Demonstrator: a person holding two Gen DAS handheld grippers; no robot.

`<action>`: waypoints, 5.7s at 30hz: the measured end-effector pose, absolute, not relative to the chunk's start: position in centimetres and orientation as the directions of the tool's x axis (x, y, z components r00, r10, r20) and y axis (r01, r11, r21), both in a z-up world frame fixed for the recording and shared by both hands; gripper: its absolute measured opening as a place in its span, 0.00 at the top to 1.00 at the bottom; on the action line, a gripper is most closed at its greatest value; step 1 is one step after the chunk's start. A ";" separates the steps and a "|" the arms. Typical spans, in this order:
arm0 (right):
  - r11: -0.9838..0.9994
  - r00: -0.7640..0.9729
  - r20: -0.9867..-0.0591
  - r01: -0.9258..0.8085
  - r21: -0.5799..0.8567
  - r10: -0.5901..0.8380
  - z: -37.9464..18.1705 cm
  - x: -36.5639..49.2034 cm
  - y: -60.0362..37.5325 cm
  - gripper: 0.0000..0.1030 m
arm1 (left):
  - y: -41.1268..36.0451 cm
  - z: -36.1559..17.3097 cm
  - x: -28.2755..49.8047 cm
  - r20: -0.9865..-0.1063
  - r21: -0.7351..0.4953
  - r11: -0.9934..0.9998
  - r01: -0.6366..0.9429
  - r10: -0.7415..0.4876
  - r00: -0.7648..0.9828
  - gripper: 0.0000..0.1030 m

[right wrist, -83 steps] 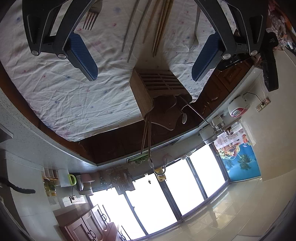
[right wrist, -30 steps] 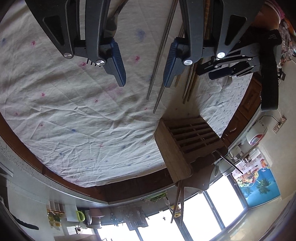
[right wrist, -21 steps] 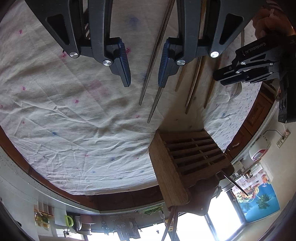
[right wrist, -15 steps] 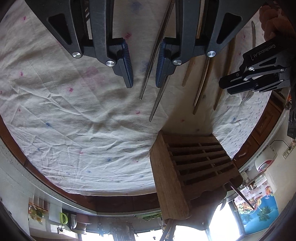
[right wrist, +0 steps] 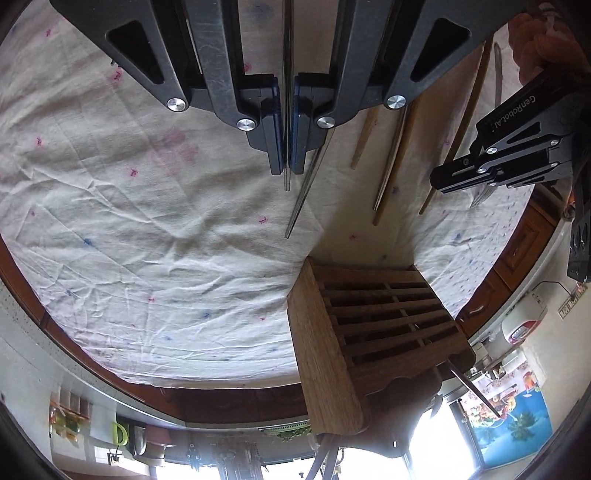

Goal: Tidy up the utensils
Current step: 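Grasp a wooden chopstick with the left tool while the right tool grasps a steel chopstick, then lift both chopsticks and carry them above the wooden holder, then lower both chopsticks into the wooden holder and open both tools, then withdraw both open tools from the holder back toward the cloth, then grasp a wooden chopstick with the left tool while the right tool grasps a steel chopstick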

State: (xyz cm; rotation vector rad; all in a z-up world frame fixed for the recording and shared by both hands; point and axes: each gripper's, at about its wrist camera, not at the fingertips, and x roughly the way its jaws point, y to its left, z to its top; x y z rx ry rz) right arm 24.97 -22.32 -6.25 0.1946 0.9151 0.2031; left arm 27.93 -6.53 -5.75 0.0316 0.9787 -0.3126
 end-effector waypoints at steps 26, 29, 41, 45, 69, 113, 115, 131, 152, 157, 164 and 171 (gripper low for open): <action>0.922 0.805 -0.486 -0.182 0.343 0.340 7.7 17.4 -24.2 0.96 | 1.6 7.3 19.1 -0.576 -0.287 0.915 0.285 -0.403 0.711 0.95; 0.921 0.818 -0.465 -0.187 0.342 0.339 8.6 17.2 -24.3 0.96 | 2.0 8.2 18.8 -0.550 -0.290 0.914 0.285 -0.403 0.731 0.95; 0.919 0.846 -0.416 -0.193 0.344 0.334 10.3 18.0 -24.8 0.96 | 2.4 10.4 19.6 -0.492 -0.296 0.913 0.279 -0.396 0.775 0.95; 0.915 0.853 -0.402 -0.190 0.357 0.333 10.6 18.6 -25.2 0.96 | 2.5 11.0 20.1 -0.476 -0.298 0.914 0.276 -0.393 0.787 0.95; 0.919 0.946 -0.200 -0.171 0.356 0.253 16.9 27.5 -25.5 0.96 | 2.2 19.3 29.3 -0.235 -0.268 0.932 0.244 -0.309 0.921 0.95; 0.914 0.886 -0.383 -0.099 0.393 0.261 7.5 32.6 -24.5 0.94 | -0.4 7.7 35.5 -0.438 -0.312 0.937 0.159 -0.291 0.850 0.94; 0.909 0.885 -0.379 -0.105 0.403 0.270 7.4 32.6 -24.7 0.89 | -0.3 7.8 35.5 -0.441 -0.316 0.935 0.163 -0.297 0.847 0.93; 0.897 0.910 -0.301 -0.142 0.418 0.284 9.3 26.9 -26.1 0.05 | 2.3 9.1 29.3 -0.411 -0.311 0.944 0.107 -0.235 0.881 0.20; 0.904 0.867 -0.439 -0.031 0.426 0.236 2.9 15.9 -29.0 0.03 | 1.0 3.3 19.7 -0.563 -0.258 0.959 0.118 -0.248 0.788 0.12; 0.906 0.846 -0.479 -0.012 0.422 0.234 1.0 15.1 -29.0 0.03 | 0.2 1.1 19.4 -0.613 -0.260 0.959 0.112 -0.254 0.748 0.12; 0.904 0.821 -0.516 -0.004 0.427 0.246 -0.4 15.2 -28.6 0.03 | -0.8 -0.2 19.8 -0.659 -0.227 0.968 0.110 -0.236 0.714 0.12; 0.903 0.818 -0.516 -0.010 0.429 0.254 -0.4 15.8 -28.3 0.03 | -4.0 -2.1 21.2 -0.739 -0.124 0.977 0.171 -0.206 0.641 0.12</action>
